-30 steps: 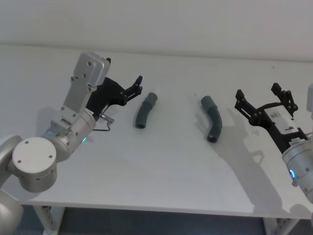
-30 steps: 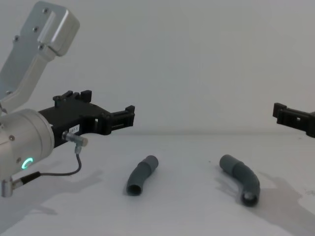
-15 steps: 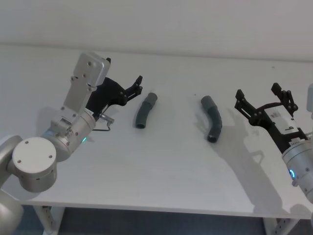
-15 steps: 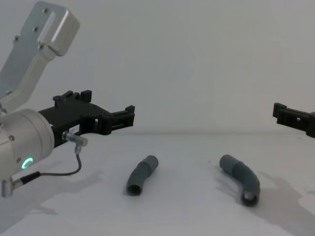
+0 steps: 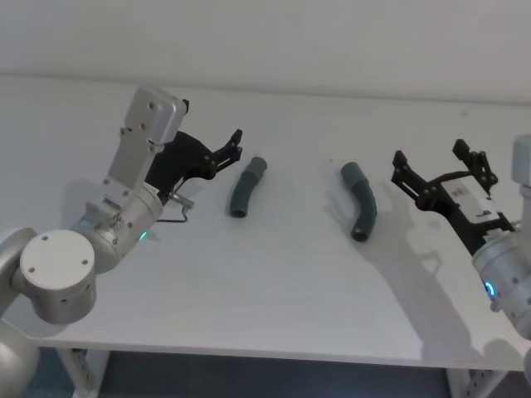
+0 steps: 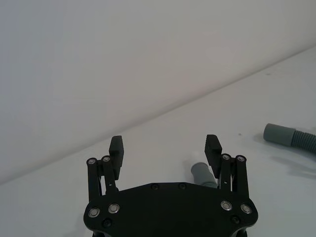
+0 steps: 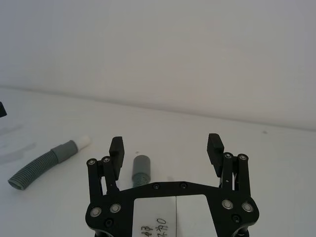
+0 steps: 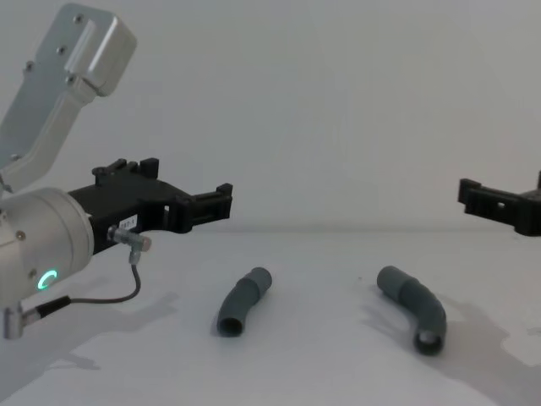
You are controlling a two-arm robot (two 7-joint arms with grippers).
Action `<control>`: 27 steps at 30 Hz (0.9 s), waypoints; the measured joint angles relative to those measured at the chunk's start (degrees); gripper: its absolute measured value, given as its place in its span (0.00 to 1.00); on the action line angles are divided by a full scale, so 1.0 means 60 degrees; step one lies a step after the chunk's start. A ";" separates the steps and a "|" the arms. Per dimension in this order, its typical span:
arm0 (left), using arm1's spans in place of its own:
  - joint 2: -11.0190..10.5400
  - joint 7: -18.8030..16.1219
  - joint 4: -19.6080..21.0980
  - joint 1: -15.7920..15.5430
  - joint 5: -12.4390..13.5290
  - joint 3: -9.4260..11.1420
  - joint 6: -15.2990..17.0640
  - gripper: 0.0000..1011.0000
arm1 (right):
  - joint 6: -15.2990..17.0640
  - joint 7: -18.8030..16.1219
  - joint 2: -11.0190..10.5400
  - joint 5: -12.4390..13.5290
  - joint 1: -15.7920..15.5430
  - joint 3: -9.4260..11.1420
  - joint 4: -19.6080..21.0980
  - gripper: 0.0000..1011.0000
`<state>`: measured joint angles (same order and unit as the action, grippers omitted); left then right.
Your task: Use both hands to pick up one end of the pipe from the table, align the ends, and insert them.
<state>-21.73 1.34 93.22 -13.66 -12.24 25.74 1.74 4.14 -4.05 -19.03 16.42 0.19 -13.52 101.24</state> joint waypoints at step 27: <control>0.0476 0.1463 -0.0596 -0.1215 -0.1486 0.0069 0.3357 0.99 | 0.3562 0.0172 0.0540 -0.0513 0.1585 -0.0942 -0.0318 0.99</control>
<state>-18.87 10.12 89.65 -20.95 -21.16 26.15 21.88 25.51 -3.02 -15.79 13.34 9.71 -19.17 99.34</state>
